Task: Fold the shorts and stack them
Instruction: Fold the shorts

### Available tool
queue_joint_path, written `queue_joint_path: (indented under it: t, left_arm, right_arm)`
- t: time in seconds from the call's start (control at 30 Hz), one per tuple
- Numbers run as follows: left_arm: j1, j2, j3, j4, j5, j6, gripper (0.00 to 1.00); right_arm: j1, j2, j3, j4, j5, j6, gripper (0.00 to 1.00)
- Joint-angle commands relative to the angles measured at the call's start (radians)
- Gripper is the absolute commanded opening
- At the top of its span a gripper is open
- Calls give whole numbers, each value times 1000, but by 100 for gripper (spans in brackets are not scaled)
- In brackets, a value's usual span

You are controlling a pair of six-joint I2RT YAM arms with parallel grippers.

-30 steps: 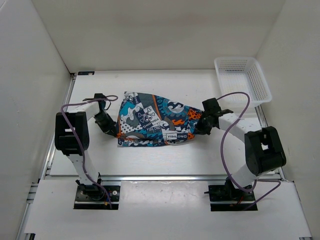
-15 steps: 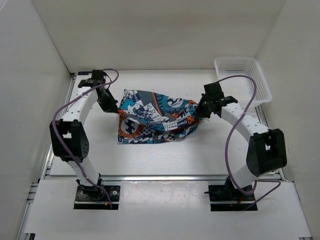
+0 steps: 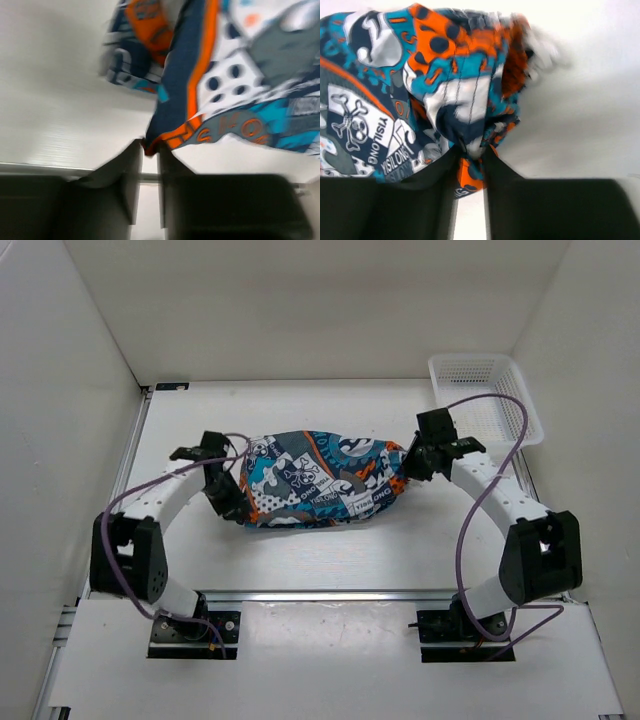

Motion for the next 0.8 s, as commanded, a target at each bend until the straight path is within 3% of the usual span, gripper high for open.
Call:
queue_joint_path:
  t: [0.0, 0.07, 0.2, 0.23, 0.33, 0.37, 0.43, 0.47, 0.53, 0.6, 0.77]
  left_arm:
    - [-8, 83, -56, 73, -69, -49, 40]
    - [-8, 172, -43, 73, -82, -25, 48]
    - [-8, 153, 11, 73, -91, -24, 50]
    - [-8, 139, 35, 73, -91, -24, 58]
    - [-8, 119, 92, 44, -132, -6, 60]
    - [-8, 119, 106, 34, -152, -6, 71]
    - [-8, 148, 150, 23, -162, 18, 72]
    - [-8, 160, 164, 23, -162, 19, 78]
    - [1, 186, 194, 23, -188, 28, 78]
    - [11, 238, 241, 23, -188, 52, 78]
    - [67, 356, 336, 33, -168, 98, 78]
  right_arm:
    - [-6, 59, -33, 19, 35, -31, 42]
    - [-6, 70, -33, 19, 15, -42, 64]
    - [-6, 37, -56, 19, 4, -52, 84]
    - [-15, 28, -70, 19, 13, -61, 87]
    - [-24, 18, -79, 19, -13, -70, 88]
    - [-33, 18, -79, 19, -13, -70, 88]
    - [-47, 40, -79, 19, -22, -70, 88]
    - [-47, 40, -79, 19, -33, -70, 88]
    - [-69, 52, -90, 30, -43, -70, 86]
    - [-83, 64, -104, 85, -52, -97, 76]
    - [-106, 257, -45, 148, -189, -173, 82]
